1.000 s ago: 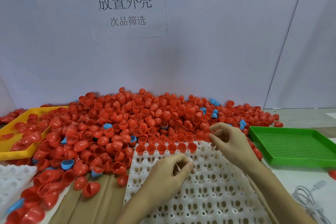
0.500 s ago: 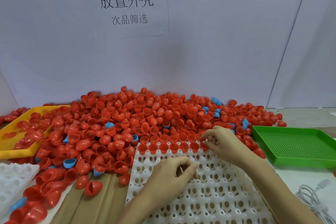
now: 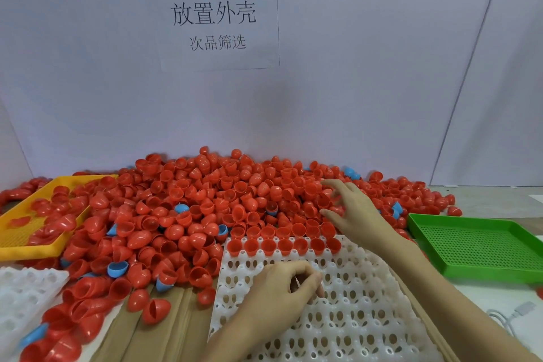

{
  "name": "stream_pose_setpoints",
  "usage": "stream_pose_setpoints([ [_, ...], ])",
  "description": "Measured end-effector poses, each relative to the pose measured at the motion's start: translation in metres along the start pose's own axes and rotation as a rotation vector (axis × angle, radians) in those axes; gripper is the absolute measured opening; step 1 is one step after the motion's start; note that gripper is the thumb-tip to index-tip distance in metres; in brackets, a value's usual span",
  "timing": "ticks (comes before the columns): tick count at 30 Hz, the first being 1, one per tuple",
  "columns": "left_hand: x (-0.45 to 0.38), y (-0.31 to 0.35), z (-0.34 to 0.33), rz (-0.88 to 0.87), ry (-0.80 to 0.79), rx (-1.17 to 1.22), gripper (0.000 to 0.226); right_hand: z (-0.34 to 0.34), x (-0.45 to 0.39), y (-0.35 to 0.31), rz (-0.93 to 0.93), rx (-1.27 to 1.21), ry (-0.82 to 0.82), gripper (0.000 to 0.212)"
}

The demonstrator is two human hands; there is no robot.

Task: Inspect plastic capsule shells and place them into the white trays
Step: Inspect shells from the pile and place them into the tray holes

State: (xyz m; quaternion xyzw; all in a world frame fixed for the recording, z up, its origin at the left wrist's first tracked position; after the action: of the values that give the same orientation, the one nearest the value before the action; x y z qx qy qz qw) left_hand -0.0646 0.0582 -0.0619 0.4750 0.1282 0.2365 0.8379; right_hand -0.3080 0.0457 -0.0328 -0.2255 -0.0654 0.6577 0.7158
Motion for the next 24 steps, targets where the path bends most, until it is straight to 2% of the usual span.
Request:
stream_pose_setpoints([
  [4,0.0,0.0,-0.001,-0.003,0.004,-0.011,0.032,-0.006,-0.041,-0.01,0.056,0.155,-0.069,0.081],
  [8,0.0,0.0,0.001,0.0,-0.003,0.007,0.032,-0.019,-0.065,-0.015,0.053,0.406,-0.117,0.07],
  [12,0.001,0.0,0.001,-0.002,0.005,0.007,0.032,-0.028,-0.068,-0.013,0.06,0.419,-0.031,0.068],
  [17,0.001,-0.001,0.002,-0.012,0.01,-0.007,0.033,-0.02,-0.044,-0.015,0.138,0.16,0.115,0.046],
  [22,0.001,-0.001,0.001,-0.012,0.016,-0.004,0.032,-0.002,-0.01,-0.017,0.167,-0.108,0.192,0.038],
  [24,0.001,0.0,0.002,-0.027,0.052,0.025,0.022,0.005,0.006,-0.02,0.127,-0.309,0.158,0.035],
])
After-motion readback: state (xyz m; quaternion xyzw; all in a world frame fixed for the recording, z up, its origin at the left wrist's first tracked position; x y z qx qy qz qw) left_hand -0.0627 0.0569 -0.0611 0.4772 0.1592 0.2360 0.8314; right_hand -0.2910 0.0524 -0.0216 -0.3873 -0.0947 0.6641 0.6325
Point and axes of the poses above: each hand's wrist, its own x-axis away from the middle knuckle, its own z-axis out of the back of the hand, y = z × x, the point moved 1 cm from there along -x, towards the middle knuckle, and after that the axes turned 13 degrees about -y, right-handed, at the moved point
